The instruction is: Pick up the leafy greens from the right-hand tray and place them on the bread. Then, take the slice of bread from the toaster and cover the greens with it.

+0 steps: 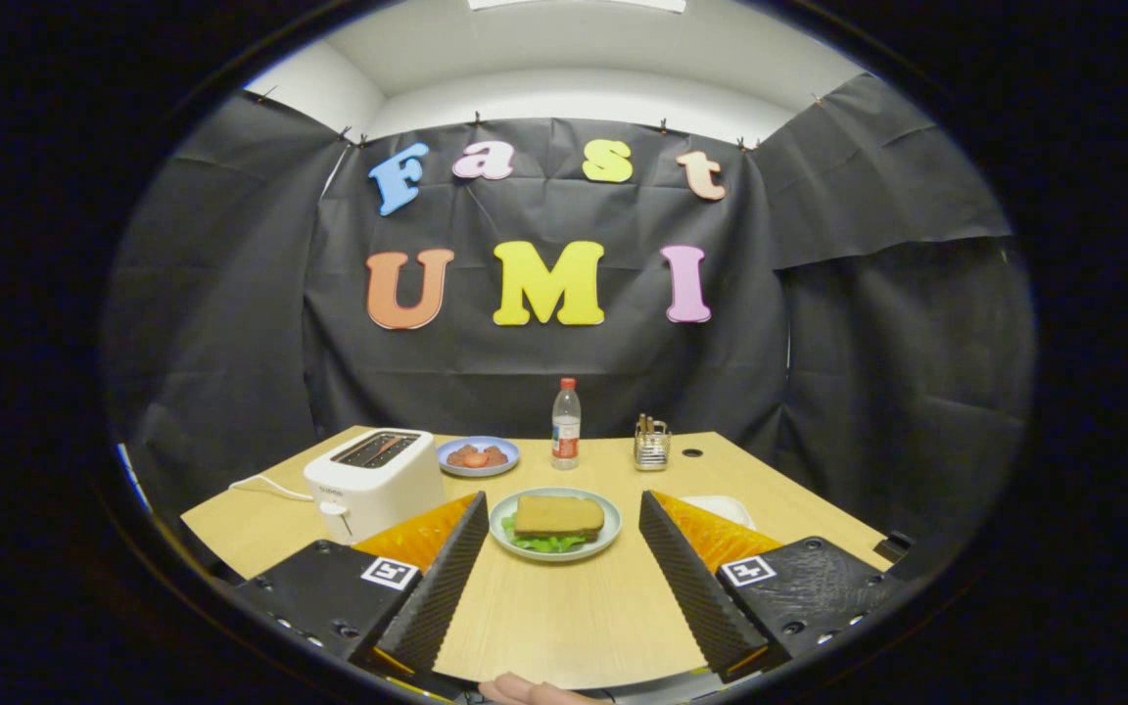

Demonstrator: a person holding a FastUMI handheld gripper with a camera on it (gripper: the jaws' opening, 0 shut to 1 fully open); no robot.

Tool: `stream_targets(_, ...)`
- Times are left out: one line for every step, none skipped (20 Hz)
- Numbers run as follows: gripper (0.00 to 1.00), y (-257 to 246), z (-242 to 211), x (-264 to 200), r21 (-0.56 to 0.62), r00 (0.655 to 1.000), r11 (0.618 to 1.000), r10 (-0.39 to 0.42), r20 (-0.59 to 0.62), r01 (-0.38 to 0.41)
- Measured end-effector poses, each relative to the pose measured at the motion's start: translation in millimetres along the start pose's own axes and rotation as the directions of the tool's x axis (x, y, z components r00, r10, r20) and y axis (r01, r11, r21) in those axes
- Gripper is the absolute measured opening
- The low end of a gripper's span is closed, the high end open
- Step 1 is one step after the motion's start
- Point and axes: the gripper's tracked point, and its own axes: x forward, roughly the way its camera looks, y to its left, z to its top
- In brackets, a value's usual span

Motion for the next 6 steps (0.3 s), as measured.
stream_targets(0.96, 0.0, 0.1, 0.8, 0.002, 1.0, 1.0, 0.0, 0.001, 0.0)
stream_targets(0.96, -0.8, -0.2, 1.3, 0.005, 1.0, 1.0, -0.001, 0.003, 0.001)
stream_targets(0.96, -1.7, 0.4, 1.3, 0.008, 1.0, 1.0, -0.002, 0.005, 0.002)
stream_targets(0.96, -3.9, -0.1, 1.1, 0.012, 1.0, 1.0, -0.006, 0.008, 0.006)
stream_targets(0.96, -6.1, 0.0, 1.0, 0.016, 1.0, 1.0, -0.009, 0.009, 0.009)
stream_targets(0.96, -6.7, -0.3, 1.6, 0.019, 1.0, 1.0, -0.011, 0.01, 0.01)
